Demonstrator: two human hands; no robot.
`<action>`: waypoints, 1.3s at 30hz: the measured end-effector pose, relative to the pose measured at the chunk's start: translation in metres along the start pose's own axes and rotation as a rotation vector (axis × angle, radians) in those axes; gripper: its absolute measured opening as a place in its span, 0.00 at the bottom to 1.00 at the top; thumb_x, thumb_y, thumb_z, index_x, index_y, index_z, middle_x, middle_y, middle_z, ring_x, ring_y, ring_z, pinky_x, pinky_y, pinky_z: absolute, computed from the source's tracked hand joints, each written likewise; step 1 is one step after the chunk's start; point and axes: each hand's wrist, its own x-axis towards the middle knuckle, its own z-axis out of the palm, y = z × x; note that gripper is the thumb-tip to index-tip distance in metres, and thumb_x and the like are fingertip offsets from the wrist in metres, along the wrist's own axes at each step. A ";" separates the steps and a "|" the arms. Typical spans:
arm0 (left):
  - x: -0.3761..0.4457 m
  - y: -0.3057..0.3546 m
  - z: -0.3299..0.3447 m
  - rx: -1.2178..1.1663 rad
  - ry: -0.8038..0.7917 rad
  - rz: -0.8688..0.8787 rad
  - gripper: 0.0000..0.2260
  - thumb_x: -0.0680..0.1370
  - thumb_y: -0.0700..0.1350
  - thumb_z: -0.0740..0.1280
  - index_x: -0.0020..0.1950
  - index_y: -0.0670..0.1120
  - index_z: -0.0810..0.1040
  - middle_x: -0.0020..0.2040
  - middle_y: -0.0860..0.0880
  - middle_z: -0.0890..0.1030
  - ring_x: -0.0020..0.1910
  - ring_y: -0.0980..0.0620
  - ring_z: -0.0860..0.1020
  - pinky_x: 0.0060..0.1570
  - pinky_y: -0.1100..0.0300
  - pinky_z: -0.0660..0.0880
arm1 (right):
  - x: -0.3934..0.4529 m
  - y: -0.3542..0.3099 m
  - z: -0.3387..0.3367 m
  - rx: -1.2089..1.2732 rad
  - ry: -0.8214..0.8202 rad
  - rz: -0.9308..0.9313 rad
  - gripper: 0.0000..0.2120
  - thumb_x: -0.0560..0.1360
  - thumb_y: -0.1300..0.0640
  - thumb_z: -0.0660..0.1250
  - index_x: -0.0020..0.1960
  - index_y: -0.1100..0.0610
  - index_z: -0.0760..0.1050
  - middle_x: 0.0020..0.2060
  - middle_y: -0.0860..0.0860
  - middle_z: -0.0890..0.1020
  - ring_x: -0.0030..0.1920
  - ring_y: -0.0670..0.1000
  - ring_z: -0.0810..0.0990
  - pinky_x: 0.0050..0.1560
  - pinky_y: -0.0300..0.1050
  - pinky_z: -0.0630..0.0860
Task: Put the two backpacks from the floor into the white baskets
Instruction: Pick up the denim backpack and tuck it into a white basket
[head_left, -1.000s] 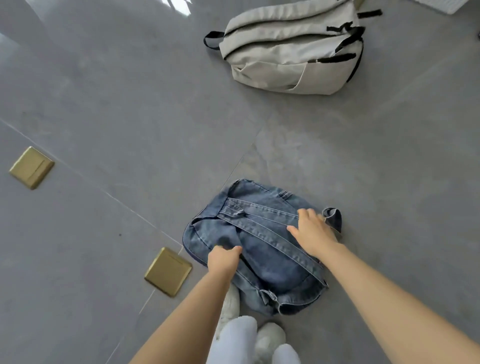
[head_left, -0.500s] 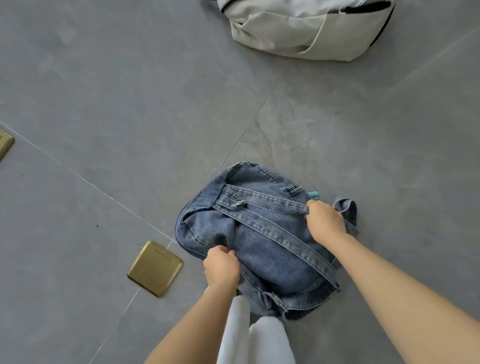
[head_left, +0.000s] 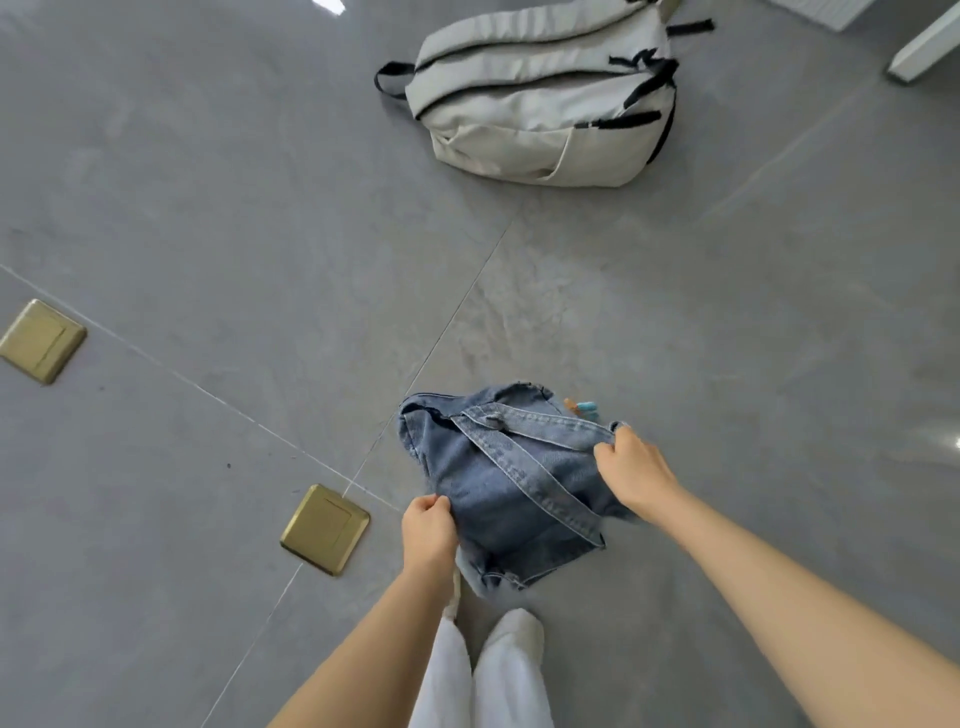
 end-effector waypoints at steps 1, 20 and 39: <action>-0.016 0.009 -0.003 0.007 0.006 0.010 0.06 0.79 0.40 0.58 0.48 0.43 0.74 0.47 0.43 0.77 0.46 0.45 0.74 0.54 0.47 0.75 | -0.013 0.000 -0.011 0.046 -0.004 0.002 0.10 0.71 0.49 0.55 0.43 0.55 0.67 0.53 0.64 0.79 0.53 0.66 0.77 0.56 0.58 0.74; -0.427 0.221 -0.049 0.086 -0.060 0.549 0.09 0.77 0.42 0.67 0.50 0.38 0.70 0.49 0.36 0.79 0.44 0.43 0.78 0.48 0.41 0.78 | -0.335 -0.044 -0.333 0.743 0.096 -0.182 0.12 0.75 0.55 0.67 0.35 0.57 0.69 0.33 0.55 0.73 0.35 0.52 0.70 0.37 0.46 0.64; -0.511 0.444 0.109 -0.006 -0.189 0.629 0.06 0.77 0.40 0.67 0.49 0.39 0.72 0.48 0.40 0.79 0.43 0.46 0.78 0.47 0.45 0.79 | -0.265 -0.098 -0.596 0.696 0.172 -0.190 0.16 0.79 0.53 0.63 0.34 0.57 0.68 0.33 0.53 0.73 0.35 0.51 0.70 0.35 0.46 0.64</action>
